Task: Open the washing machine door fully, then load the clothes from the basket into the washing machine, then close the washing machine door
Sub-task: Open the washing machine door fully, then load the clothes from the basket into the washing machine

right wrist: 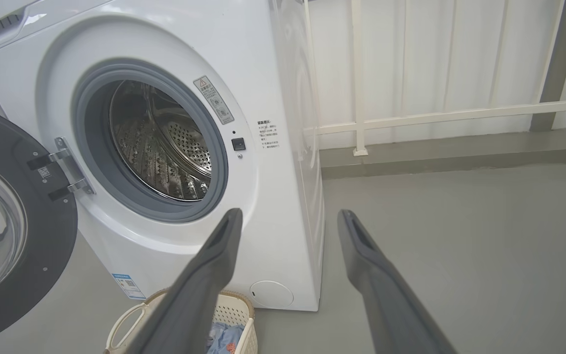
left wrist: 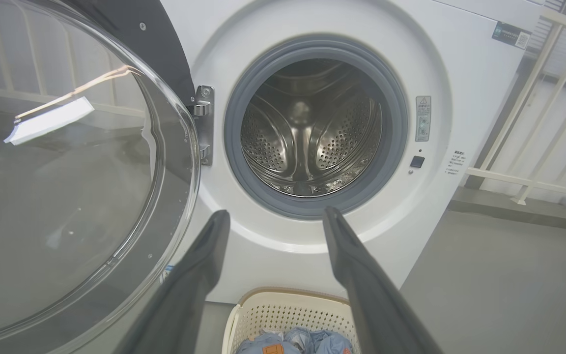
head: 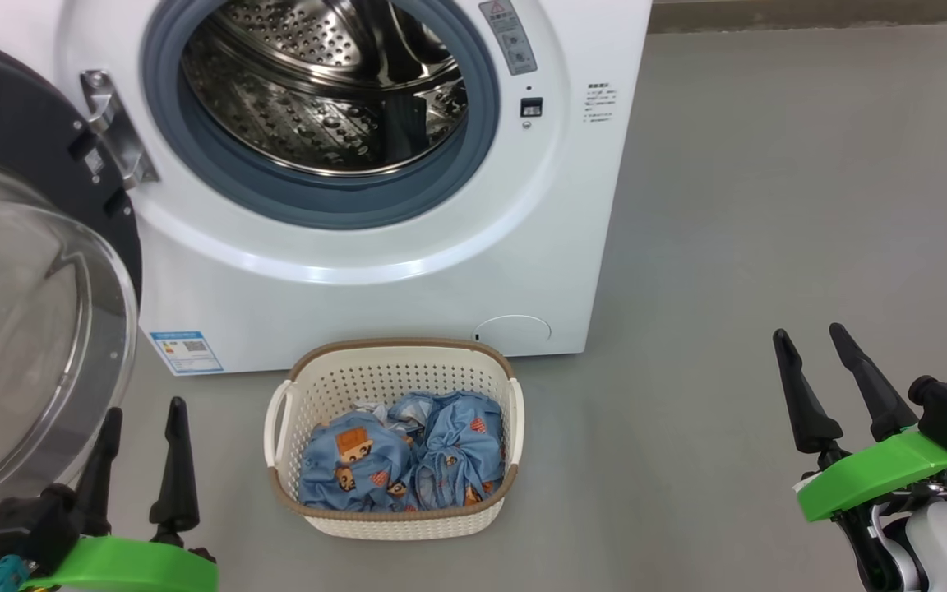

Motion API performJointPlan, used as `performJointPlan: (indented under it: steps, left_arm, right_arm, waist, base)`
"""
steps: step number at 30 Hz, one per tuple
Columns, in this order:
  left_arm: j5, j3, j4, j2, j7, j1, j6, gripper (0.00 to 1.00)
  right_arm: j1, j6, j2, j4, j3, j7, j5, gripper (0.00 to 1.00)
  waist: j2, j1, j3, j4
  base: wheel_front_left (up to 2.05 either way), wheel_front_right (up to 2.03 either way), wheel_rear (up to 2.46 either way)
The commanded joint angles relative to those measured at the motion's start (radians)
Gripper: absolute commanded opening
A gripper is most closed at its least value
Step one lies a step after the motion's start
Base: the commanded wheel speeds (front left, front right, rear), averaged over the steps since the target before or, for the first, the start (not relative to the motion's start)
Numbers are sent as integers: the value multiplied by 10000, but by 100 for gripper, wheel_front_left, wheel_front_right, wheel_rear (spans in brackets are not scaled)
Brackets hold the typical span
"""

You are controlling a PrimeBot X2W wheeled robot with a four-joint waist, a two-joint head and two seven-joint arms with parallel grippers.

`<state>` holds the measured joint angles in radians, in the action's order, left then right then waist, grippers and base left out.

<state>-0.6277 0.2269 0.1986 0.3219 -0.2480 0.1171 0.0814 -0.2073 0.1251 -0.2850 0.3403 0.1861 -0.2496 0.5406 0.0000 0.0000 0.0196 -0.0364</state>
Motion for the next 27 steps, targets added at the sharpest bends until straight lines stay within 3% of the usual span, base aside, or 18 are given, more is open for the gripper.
performJointPlan:
  steps: [1, 27]
  left_arm:
    - [138, -425, -150, 204, -112, 194, 39, 100]
    - [413, -410, -24, -72, -135, 257, -291, 100]
  right_arm:
    - [-184, 56, -177, -203, 168, -122, -182, 100]
    - [-200, 56, -202, -235, 34, -122, -259, 100]
  waist:
    - [0, 0, 18, -75]
    - [0, 0, 171, 119]
  base:
    - [0, 0, 0]
    - [0, 0, 0]
